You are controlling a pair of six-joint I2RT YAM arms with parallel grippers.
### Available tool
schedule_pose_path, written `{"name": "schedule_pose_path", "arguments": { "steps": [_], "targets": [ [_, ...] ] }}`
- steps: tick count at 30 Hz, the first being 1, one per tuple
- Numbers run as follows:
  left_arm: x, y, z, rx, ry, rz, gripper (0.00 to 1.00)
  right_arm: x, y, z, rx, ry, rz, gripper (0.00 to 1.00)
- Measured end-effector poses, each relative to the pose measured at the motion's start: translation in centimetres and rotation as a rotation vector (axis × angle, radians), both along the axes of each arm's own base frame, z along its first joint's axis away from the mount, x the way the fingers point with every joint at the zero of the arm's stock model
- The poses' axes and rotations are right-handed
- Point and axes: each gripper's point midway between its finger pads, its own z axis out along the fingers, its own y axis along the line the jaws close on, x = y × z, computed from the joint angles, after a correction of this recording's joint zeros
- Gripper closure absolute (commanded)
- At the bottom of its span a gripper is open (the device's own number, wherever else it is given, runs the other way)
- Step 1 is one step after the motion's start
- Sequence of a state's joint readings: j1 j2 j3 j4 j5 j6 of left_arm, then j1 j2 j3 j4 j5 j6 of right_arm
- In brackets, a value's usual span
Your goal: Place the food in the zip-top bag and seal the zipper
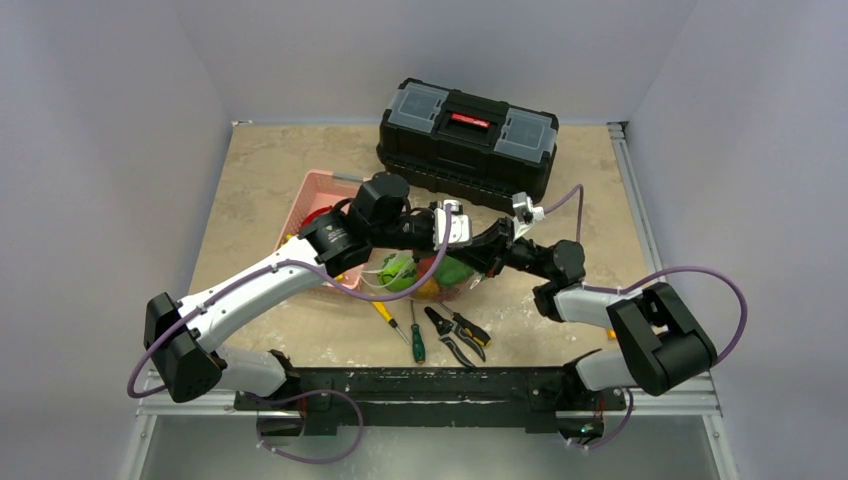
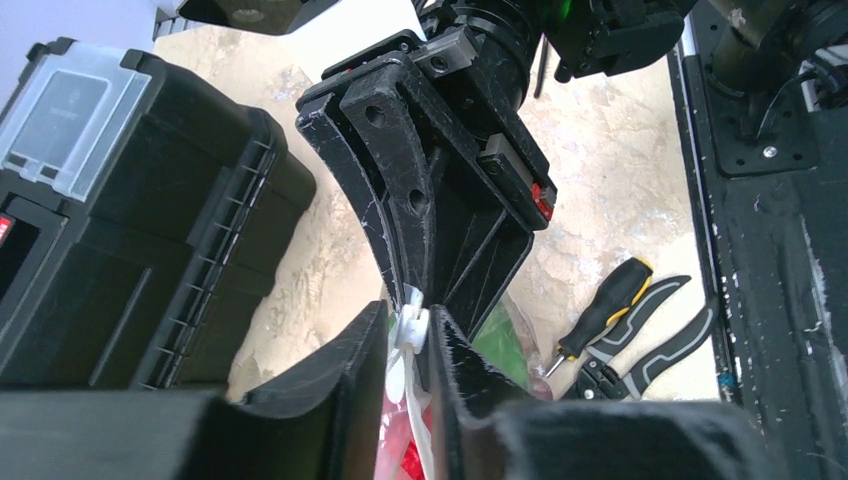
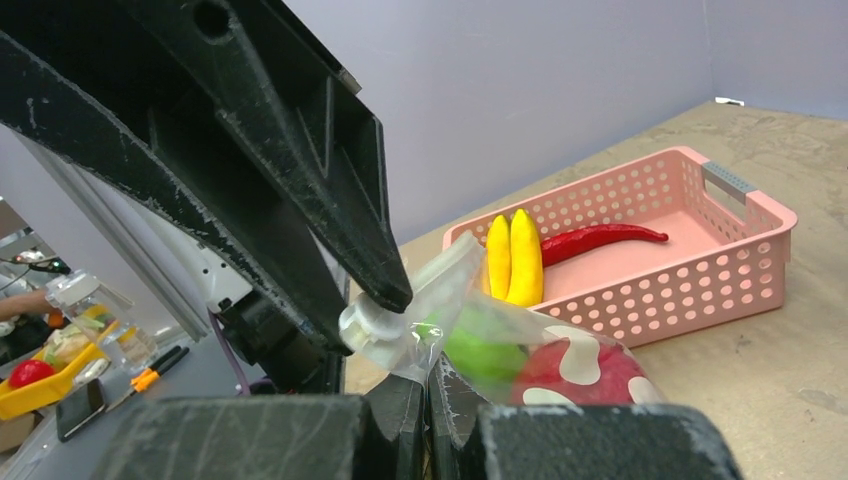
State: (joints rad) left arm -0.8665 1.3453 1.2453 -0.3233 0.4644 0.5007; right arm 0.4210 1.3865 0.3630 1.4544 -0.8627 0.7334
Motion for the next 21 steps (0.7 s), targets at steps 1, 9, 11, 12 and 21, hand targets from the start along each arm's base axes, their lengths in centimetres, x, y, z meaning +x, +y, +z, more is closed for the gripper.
{"name": "schedule_pose_path", "arguments": {
  "steps": [1,9,11,12,21],
  "targets": [
    [0.0,0.0,0.0,0.000,0.002,0.001,0.89,0.0,0.0,0.0,0.000,0.001,-0.001,1.00],
    [0.6,0.0,-1.0,0.030,0.008,0.028,1.00,-0.1,0.3,-0.3,-0.007,0.012,0.004,1.00],
    [0.6,0.0,-1.2,0.038,0.016,0.028,1.00,-0.2,0.4,-0.3,-0.009,0.013,0.000,1.00],
    [0.6,0.0,-1.2,0.040,0.019,0.027,1.00,-0.1,0.3,-0.2,-0.009,0.014,-0.006,1.00],
    [0.6,0.0,0.3,0.009,0.098,0.022,1.00,-0.3,-1.0,1.7,0.057,-0.003,-0.108,1.00]
  ]
}}
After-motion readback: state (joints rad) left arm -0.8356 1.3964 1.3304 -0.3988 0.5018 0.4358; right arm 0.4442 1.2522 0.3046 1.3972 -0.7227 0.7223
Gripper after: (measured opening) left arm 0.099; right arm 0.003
